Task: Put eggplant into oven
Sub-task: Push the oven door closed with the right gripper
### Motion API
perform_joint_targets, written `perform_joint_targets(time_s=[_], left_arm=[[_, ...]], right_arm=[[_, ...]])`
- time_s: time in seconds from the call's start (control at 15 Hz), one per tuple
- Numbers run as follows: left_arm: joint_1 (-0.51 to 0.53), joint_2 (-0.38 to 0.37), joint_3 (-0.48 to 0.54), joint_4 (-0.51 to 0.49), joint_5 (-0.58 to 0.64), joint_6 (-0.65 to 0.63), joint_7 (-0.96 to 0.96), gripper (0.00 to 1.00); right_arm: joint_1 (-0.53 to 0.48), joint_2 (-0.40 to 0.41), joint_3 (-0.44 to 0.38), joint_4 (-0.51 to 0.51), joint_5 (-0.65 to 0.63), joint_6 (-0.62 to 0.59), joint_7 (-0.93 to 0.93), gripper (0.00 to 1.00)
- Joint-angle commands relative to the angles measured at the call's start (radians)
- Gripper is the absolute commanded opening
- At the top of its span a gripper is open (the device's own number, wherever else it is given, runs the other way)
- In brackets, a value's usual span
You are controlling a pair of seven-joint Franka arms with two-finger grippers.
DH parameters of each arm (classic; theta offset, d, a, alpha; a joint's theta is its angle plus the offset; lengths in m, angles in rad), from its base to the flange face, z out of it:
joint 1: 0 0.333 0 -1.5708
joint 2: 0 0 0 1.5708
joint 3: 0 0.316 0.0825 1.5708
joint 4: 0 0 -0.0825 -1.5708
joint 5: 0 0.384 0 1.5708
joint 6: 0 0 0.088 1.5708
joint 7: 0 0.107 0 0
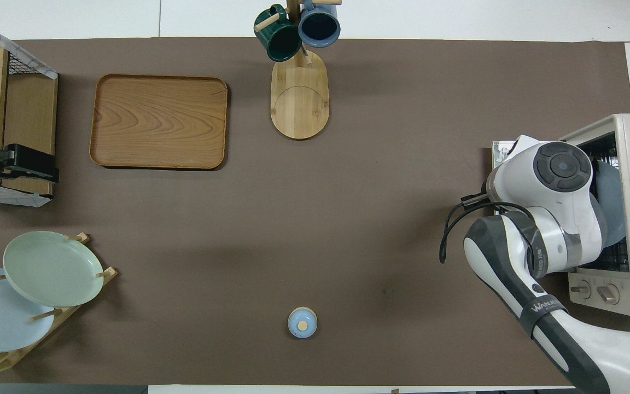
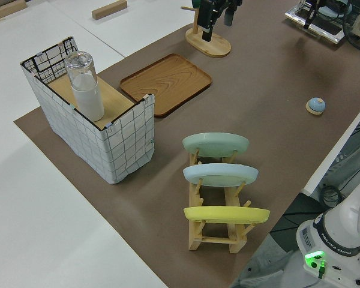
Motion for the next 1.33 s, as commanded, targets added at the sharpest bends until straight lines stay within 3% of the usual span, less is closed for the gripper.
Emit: perform_joint_targets(time_s=[0.0,0.4,1.27], left_arm=[[0.014,-0.016,-0.008,-0.014,0.012,-0.009,0.005,1.0],[0.014,-0.016,-0.008,-0.014,0.012,-0.009,0.005,1.0],[0.012,-0.016,-0.008,-0.014,0.012,-0.009,0.005,1.0]], right_arm=[[-0.009,0.005,0.002,-0.013,0.009,0.016,0.009,0.0],[-0.01,0.017,0.001,-0.019,-0.093,0.02,0.01,0.0],[-0.024,0.017,-0.001,-0.028,-0.124,0.023,0.01,0.0]])
